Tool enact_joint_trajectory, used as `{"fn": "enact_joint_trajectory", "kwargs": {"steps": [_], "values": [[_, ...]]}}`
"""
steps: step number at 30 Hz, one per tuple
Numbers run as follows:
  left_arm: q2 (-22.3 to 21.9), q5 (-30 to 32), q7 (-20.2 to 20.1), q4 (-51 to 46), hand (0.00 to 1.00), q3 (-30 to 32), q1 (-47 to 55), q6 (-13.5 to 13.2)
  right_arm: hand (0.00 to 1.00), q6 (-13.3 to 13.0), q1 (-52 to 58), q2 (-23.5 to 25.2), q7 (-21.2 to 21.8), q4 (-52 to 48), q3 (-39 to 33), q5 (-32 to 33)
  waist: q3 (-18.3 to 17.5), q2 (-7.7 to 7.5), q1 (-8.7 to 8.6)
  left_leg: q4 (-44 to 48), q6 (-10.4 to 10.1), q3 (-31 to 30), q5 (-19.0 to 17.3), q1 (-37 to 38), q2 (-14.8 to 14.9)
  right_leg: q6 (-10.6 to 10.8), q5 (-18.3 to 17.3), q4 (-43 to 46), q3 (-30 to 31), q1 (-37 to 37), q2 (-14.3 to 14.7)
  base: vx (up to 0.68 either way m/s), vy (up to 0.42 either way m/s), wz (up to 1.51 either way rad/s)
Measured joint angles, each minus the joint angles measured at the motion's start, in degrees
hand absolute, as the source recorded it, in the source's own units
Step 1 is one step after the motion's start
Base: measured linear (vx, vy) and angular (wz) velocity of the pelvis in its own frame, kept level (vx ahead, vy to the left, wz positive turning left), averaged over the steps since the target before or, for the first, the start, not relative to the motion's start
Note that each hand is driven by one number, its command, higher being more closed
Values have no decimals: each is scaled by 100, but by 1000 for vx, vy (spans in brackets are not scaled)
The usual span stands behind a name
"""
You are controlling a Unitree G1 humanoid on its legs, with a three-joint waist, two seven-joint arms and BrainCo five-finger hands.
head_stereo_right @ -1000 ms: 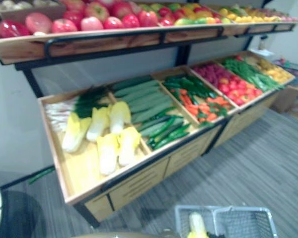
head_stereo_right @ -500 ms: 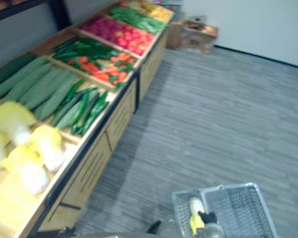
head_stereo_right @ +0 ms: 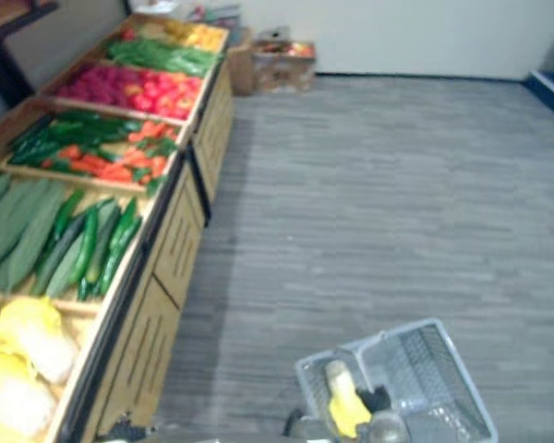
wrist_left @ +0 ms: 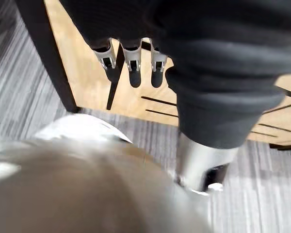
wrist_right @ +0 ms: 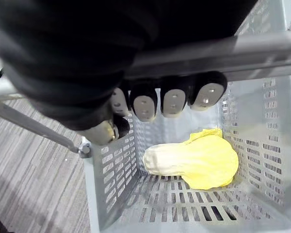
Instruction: Pick vegetable in the basket
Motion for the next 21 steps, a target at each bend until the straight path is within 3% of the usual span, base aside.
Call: {"fn": "enact_joint_trajectory", "kwargs": {"steps": [2, 4, 5, 6, 8, 10, 11, 15, 17, 18, 20, 21], "values": [[-28, -2, 61, -23, 0, -14, 118, -68, 100, -3, -23, -28, 7, 6, 50, 10, 18, 59, 21, -792, -71, -951, 65, -173, -348, 86, 25, -60, 274, -28, 14, 18, 149, -96], [-97, -15, 121, -36, 0, 0, 165, -84, 100, -20, -62, -68, 11, 4, 141, 18, 18, 217, 124, -1331, -161, -1745, 143, -345, -382, 201, 100, -121, 643, -125, 201, 70, 219, -109], [-165, -14, 138, -25, 0, 6, 184, -79, 100, -16, -80, -133, 8, 9, 171, 26, 14, 336, 214, -1316, -263, -2021, 430, -425, -340, 301, 168, -184, 903, -162, 356, 155, 282, -130], [-184, -12, 140, -16, 0, 4, 204, -78, 100, -19, -77, -114, 7, 5, 232, 25, -32, 418, 312, -1220, -213, -2026, 553, -463, -409, 417, 263, -257, 1162, -156, 396, 154, 236, -119], [-48, 3, 152, 24, 0, -15, 139, -68, 100, -28, -92, -25, 7, 1, 348, 25, -10, 220, 262, -1278, -112, -1847, 487, -413, -551, 509, 328, -301, 1328, -186, 216, 167, 237, -54], [-15, 30, 154, 20, 0, -53, 124, -67, 100, -25, -74, -25, 6, 2, 369, 26, -43, 136, 267, -1495, 10, -1748, 538, -249, -728, 547, 333, -312, 1426, -177, 71, 173, 216, -20], [-11, 33, 155, 17, 0, -115, 118, -68, 100, -25, -78, -42, -19, 1, 363, 30, -46, 149, 272, -1629, 111, -1676, 600, -145, -837, 614, 288, -318, 1461, -175, -22, 160, 153, -11], [24, 39, 58, 13, 0, -229, 78, -65, 100, -20, -159, -44, -24, 2, 392, -8, -41, 133, 321, -1801, 152, -1450, 614, 116, -1015, 739, 182, -182, 1689, -221, -190, 224, 155, -28], [50, 43, 88, 17, 0, -339, 78, -60, 100, -23, -225, -69, -33, -5, 364, -8, -38, 126, 321, -1809, 212, -1373, 567, 281, -1044, 747, -172, 475, 1799, -423, -236, 130, 62, -31], [65, 43, 127, 20, 0, -429, 73, -51, 100, -31, -262, -71, -46, -38, 349, -6, -33, 136, 319, -1805, 290, -1285, 481, 396, -1015, 729, -454, 1335, 1810, -761, -234, 99, 36, -24], [128, 41, 133, 24, 0, -491, 69, -32, 100, -97, -273, -18, -49, -142, 282, 1, 12, 86, 296, -1802, 321, -1190, 370, 648, -981, 658, -581, 2911, 1776, -1356, -262, 125, 33, -15], [205, 41, 143, 20, 0, -564, 71, -5, 100, -164, -246, 54, -58, -178, 236, 6, 75, -19, 280, -1773, 393, -1204, 219, 847, -999, 688, -525, 3812, 1749, -1610, -375, 103, 17, 4]]}}
